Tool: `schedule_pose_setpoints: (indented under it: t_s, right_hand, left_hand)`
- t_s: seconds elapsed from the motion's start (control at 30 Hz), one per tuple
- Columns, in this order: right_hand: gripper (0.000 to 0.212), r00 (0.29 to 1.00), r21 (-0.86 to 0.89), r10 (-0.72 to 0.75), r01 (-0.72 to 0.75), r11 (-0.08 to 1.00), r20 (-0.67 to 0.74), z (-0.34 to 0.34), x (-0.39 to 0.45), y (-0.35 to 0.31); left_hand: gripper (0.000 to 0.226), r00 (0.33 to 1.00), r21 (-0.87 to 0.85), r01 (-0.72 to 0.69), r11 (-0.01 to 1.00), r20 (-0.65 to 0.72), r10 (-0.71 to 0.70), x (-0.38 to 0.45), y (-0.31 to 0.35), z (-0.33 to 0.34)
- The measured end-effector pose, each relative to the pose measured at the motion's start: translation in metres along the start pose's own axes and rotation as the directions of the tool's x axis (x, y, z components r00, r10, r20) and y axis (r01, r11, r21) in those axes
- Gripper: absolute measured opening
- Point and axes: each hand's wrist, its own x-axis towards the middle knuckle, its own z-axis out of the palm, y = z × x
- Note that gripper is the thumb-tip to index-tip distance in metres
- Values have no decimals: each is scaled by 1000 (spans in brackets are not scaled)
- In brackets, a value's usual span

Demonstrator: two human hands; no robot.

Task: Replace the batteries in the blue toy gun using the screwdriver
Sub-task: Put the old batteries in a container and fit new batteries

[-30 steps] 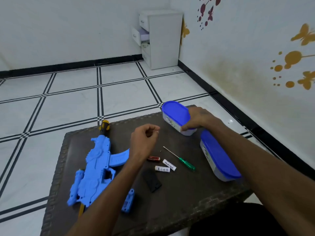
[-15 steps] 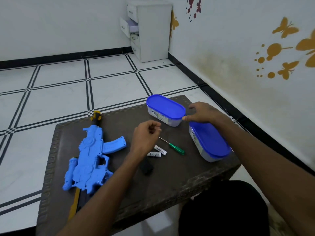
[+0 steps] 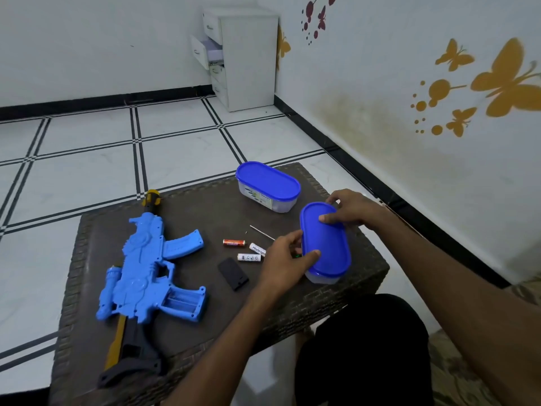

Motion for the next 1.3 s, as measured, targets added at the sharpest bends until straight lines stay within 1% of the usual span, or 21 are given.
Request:
schedule_pose_setpoints:
  t_s: [0.07,0.17,0.3,0.37,0.43,0.5,0.57,0.63,0.73,0.8,0.87,0.93,1.0,1.07,1.17,1.23,1.3]
  right_hand:
    - [61,998,-10,-48,48,999,-44,4,-3,2]
    - [57,993,-26,-83,81,996,-89,9,-9,0]
    - [42,994,65,7,1,998,-109,10,-16,1]
    - [33,993,95,44,-34,995,-107,9,-19,3]
    - [24,992,111,56,-43,993,-112,6,-21,3]
    - [17,989,136,71,-54,989,-127,3,-21,3]
    - [19,986,180,91,-65,981,-138,1,-19,5]
    - [21,983,225,106,-71,972,-149,2,-15,9]
    - [21,983,318,107,-56,947,-147,7,-13,12]
    - [26,984,326,74,-17,945,-164,11,-15,12]
    - [39,979,260,-3,57,964,-205,14,-22,11]
    - [44,970,133,-115,146,980,-213,17,-29,12]
    - [47,974,-9,-191,191,982,-123,20,-38,12]
    - [55,982,-121,-189,185,975,-24,22,-49,13]
    - [59,972,-280,-234,228,932,13,27,-71,13]
    - [64,966,-329,-258,245,912,3,35,-89,11]
    - [75,963,-357,-270,256,898,11,44,-106,6]
  left_hand:
    - [64,999,29,-26,999,33,25,-6,-1,0]
    - [68,998,-15,-24,1000,52,25,-12,-6,0]
    - [85,995,-2,-83,997,48,83,-23,-11,5]
    - [87,994,16,-104,994,44,103,-27,-12,6]
    - [81,992,5,-126,992,15,126,-30,-11,5]
    - [66,984,-18,-177,984,-18,176,-30,-6,3]
    - [49,972,-8,-227,974,-69,226,-28,0,1]
    - [38,964,-1,-240,971,-115,238,-23,3,-2]
    - [32,962,1,-232,973,-149,230,-17,5,-6]
    - [34,959,21,-239,971,-152,239,-16,4,-7]
    - [41,961,37,-234,972,-141,237,-15,2,-4]
    - [52,964,37,-222,974,-140,225,-17,-4,2]
    - [64,973,-9,-191,982,-133,188,-21,-12,12]
    - [74,983,-112,-155,982,-114,142,-31,-21,22]
    - [88,989,-208,-119,971,-112,97,-42,-36,34]
    - [88,990,-179,-95,979,-120,75,-45,-47,38]
    - [80,985,-113,-89,990,-158,71,-47,-54,39]
